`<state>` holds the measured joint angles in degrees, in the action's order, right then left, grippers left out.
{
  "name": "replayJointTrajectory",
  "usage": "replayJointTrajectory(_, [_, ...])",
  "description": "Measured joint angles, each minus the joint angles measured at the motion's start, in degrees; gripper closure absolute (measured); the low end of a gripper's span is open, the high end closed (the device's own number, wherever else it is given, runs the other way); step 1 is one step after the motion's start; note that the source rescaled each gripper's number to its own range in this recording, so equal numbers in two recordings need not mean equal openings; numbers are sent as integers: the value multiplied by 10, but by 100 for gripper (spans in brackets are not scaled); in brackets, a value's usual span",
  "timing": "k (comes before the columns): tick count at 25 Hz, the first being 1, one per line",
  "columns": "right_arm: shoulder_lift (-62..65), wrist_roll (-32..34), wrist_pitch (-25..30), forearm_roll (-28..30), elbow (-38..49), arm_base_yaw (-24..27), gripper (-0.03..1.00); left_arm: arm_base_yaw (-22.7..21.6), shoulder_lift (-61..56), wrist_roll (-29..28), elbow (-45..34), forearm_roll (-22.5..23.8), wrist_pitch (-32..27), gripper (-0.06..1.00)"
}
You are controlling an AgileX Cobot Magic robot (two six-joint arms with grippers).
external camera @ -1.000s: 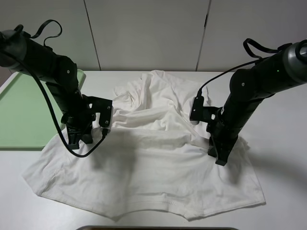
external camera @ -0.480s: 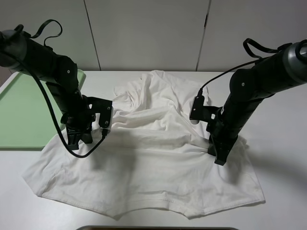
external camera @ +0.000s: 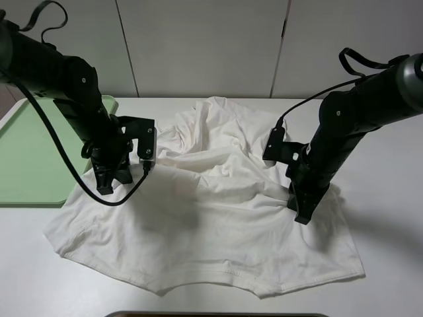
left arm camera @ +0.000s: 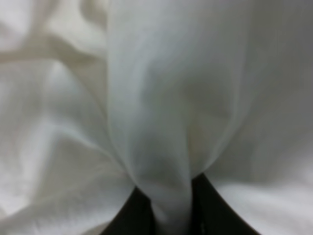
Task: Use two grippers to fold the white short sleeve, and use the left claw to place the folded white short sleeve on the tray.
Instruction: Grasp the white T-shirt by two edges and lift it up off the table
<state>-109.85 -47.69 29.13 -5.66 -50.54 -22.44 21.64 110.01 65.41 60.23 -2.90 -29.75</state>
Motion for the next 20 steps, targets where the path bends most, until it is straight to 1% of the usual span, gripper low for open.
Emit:
replayJointTrajectory(4, [33,1,1,5,1,0,95,3,-31,-1,0,-5,-15,92])
replayJointTrajectory(8, [74,1,14,21,1,0,95,3,-64,-25,0,-6,-46,92])
replayJointTrajectory(14, [167,1,55,33,1,0,95,3,-119,-59,0,-7,-145,92])
replayJointTrajectory(15, [181,1,61,35,1,0,95,3,-119,-59,0,-7,-145,92])
replayJointTrajectory(17, [213,1,74,37,1,0,95,3,-149,-60,0,-8,-182,92])
replayJointTrajectory(20, [262,1,90,37,1,0,95,4,-188,-60,0,-9,-202,92])
